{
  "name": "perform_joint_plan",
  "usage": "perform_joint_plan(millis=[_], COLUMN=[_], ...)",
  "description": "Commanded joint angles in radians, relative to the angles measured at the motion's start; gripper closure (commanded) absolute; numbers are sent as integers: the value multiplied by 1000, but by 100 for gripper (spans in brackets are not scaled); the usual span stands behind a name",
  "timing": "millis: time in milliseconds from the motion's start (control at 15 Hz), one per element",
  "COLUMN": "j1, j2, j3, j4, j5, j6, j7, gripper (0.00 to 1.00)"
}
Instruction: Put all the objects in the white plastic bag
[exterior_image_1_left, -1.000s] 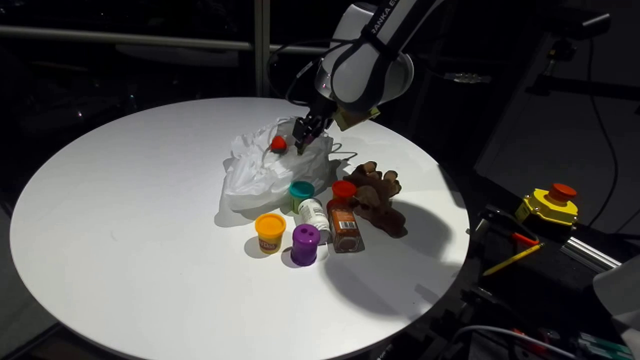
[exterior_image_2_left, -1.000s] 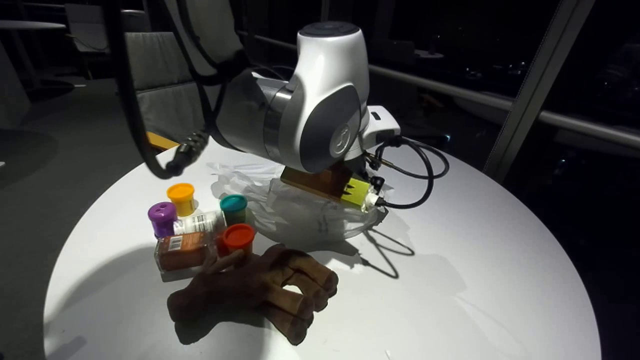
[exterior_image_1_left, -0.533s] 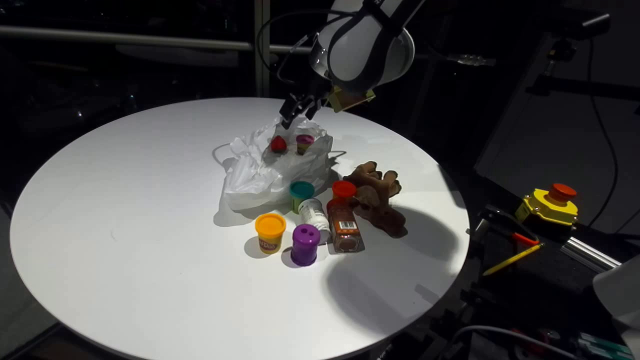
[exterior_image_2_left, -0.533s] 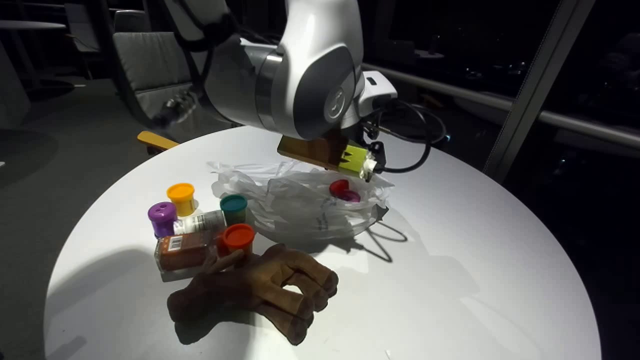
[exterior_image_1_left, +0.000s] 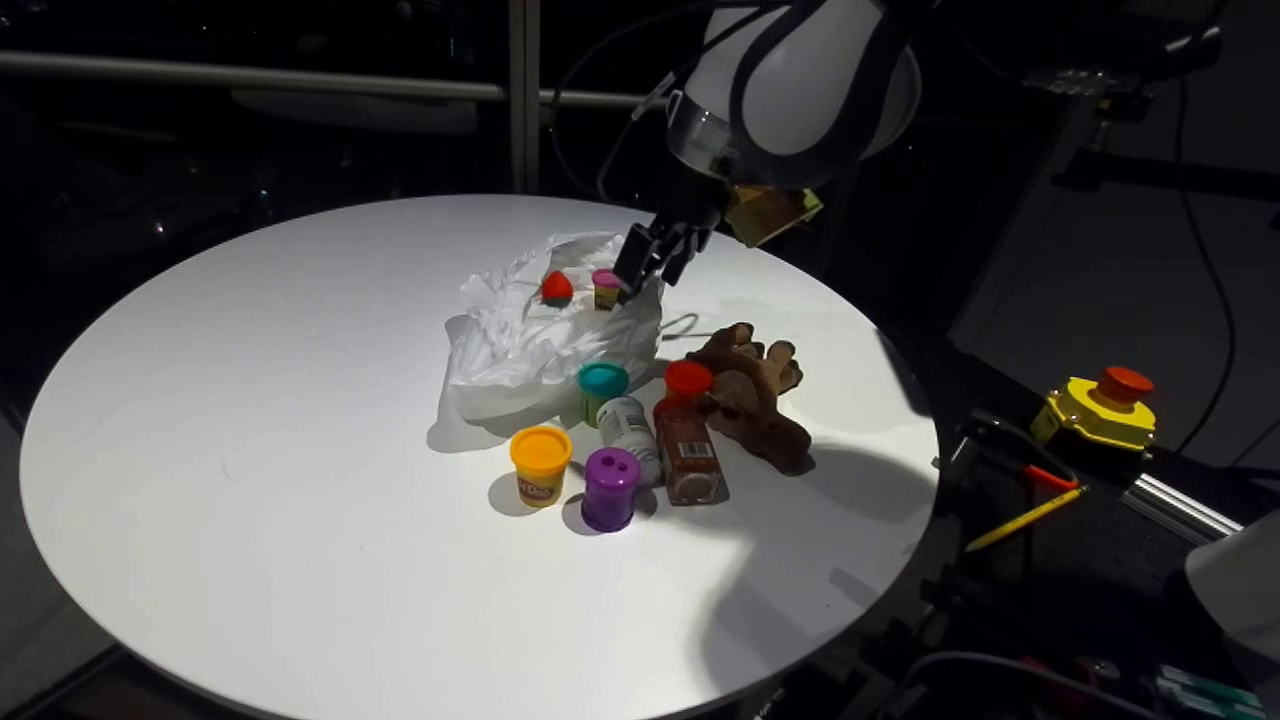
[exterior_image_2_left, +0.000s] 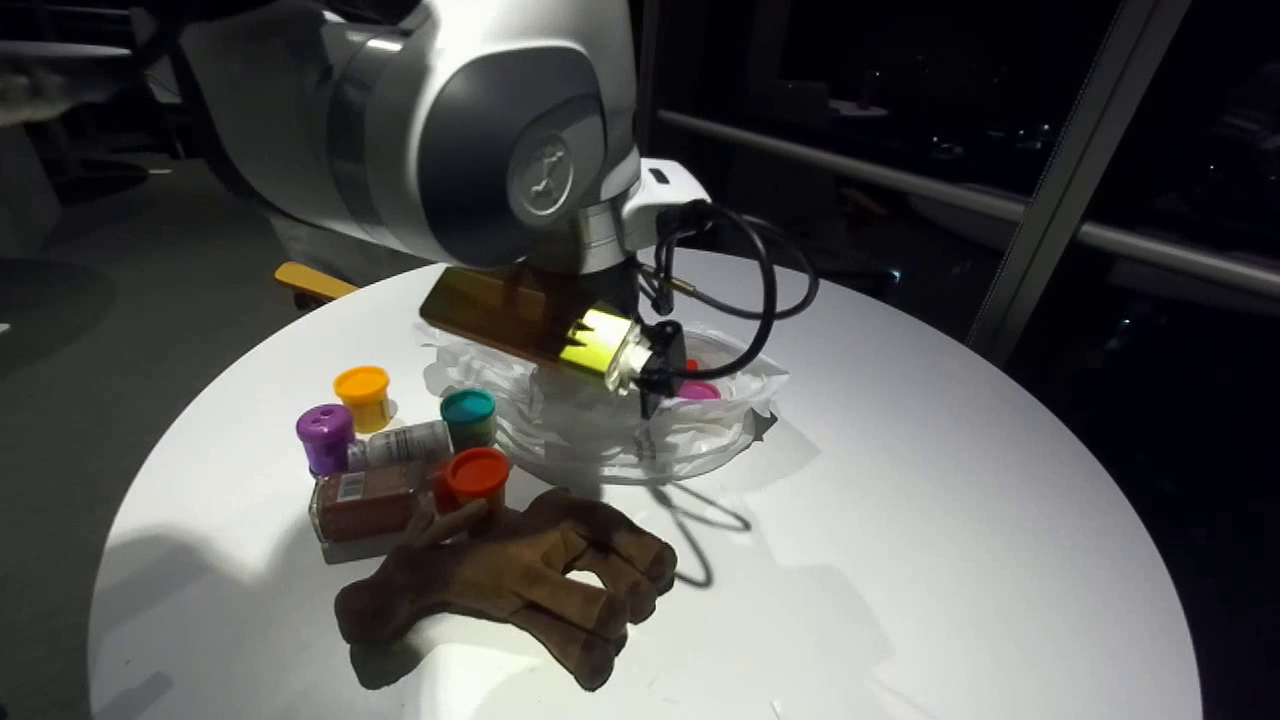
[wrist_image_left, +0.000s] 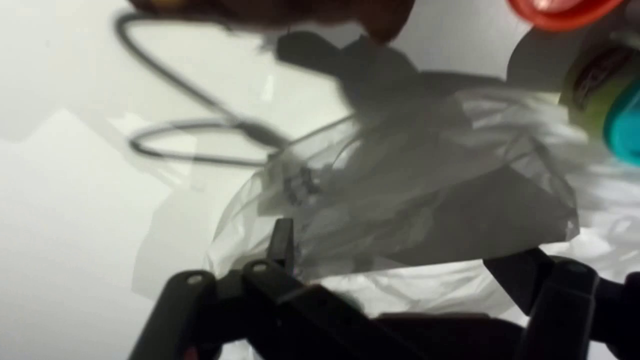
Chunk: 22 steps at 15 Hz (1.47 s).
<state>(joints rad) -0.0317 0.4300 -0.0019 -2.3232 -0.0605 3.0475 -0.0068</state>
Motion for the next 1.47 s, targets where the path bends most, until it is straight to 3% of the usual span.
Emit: perform_joint_plan(millis=[0,400,467,600,667,800,1067,1267,1333,1400], j1=[-18,-17,-20,-37,-37,-2,115,221,229,235], j2=[-38,-8,-5,-18,-36,-84,-225,-317,-353,-389], j3=[30,11,11,34,39,11,-111,-226,-226,-217], j4=[-121,-172,-170,-165,-162,-156,-170,-179,-189,-203], j5=[28,26,27,35,37,23,-45,-190,-220,-234], j6=[10,-4,-4,10,12,-11,-71,-143,-176,-205], j7=[-17,-10,-10,-17,-15,-1,52,173,208,231], gripper=[32,80,86,88,61,62,31,10,1,0])
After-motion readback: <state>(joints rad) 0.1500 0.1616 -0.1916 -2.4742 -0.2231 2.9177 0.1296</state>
